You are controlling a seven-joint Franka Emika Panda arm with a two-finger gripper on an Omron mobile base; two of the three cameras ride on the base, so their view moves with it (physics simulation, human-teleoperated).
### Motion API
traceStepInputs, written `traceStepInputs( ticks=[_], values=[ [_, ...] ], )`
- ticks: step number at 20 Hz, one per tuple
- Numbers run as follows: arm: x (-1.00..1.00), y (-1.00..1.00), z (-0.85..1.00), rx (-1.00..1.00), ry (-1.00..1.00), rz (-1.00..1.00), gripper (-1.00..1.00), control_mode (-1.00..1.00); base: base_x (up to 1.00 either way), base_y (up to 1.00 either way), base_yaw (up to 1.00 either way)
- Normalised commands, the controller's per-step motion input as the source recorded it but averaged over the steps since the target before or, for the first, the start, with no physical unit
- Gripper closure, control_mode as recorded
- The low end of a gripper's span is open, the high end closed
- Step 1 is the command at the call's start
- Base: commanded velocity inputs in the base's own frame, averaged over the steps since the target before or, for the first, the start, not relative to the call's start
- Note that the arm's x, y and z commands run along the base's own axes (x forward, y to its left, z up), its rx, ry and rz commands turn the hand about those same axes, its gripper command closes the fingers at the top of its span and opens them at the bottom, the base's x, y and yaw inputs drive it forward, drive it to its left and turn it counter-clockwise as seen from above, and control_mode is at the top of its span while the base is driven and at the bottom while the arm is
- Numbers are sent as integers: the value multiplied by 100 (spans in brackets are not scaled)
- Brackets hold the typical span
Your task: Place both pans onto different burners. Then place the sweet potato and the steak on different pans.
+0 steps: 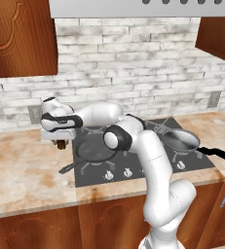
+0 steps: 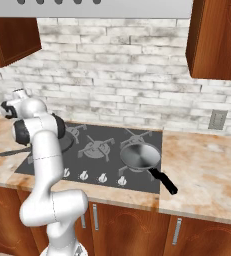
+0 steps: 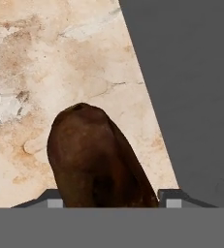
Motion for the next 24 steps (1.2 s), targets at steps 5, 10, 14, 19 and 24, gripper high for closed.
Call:
traceStepInputs(
  ticks=[5, 10, 14, 19, 24],
  values=[
    [-21, 0, 66, 0, -1, 0, 100, -100, 0, 0, 0],
    [-39, -20, 46, 0, 0, 0, 100, -100, 0, 0, 0],
    [-22, -45, 20, 0, 0, -2, 100, -100, 0, 0, 0],
    [-36, -59, 8, 0, 0, -1, 100, -100, 0, 0, 0],
    [-36, -62, 3, 0, 0, -1, 100, -100, 0, 0, 0]
  ],
)
